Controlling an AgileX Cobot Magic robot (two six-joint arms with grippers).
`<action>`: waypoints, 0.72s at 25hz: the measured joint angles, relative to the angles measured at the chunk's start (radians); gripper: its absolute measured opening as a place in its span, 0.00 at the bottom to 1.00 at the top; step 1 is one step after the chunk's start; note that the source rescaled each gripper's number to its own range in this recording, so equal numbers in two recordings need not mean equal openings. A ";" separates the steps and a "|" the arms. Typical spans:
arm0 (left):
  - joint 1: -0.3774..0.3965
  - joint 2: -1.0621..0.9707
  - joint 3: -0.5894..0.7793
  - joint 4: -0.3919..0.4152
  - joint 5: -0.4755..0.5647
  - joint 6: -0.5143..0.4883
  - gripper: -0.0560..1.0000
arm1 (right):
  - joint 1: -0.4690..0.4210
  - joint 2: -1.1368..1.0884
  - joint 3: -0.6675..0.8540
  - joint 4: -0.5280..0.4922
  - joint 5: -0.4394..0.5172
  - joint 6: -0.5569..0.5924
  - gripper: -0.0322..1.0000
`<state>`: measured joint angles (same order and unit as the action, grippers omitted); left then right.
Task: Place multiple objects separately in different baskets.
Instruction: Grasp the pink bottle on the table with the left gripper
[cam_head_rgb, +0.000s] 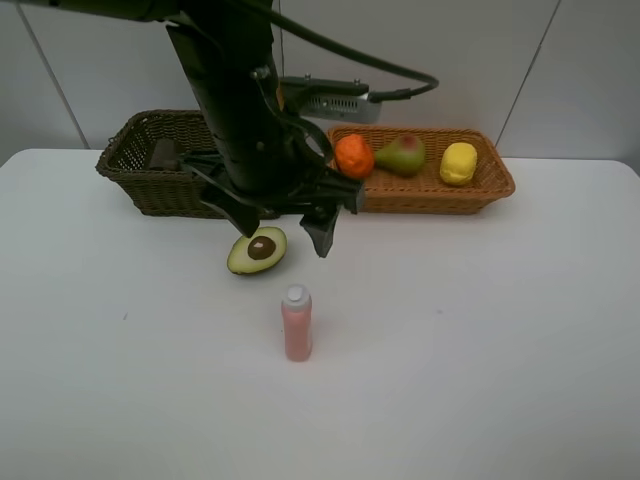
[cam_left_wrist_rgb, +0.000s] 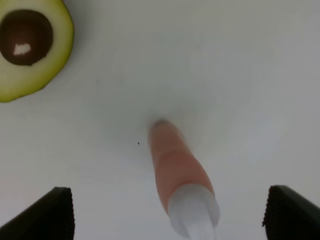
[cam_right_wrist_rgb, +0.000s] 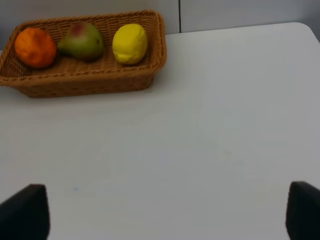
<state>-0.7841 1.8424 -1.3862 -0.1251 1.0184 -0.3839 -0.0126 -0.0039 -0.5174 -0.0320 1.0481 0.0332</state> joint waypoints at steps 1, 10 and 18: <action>-0.001 0.012 0.000 -0.004 0.000 0.000 1.00 | 0.000 0.000 0.000 0.000 0.000 0.000 1.00; -0.012 0.128 -0.001 -0.030 0.001 -0.001 1.00 | 0.000 0.000 0.000 0.000 0.000 0.000 1.00; -0.012 0.189 -0.001 -0.041 0.001 -0.001 1.00 | 0.000 0.000 0.000 0.000 0.000 0.000 1.00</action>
<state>-0.7960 2.0312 -1.3870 -0.1664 1.0196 -0.3850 -0.0126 -0.0039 -0.5174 -0.0317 1.0481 0.0332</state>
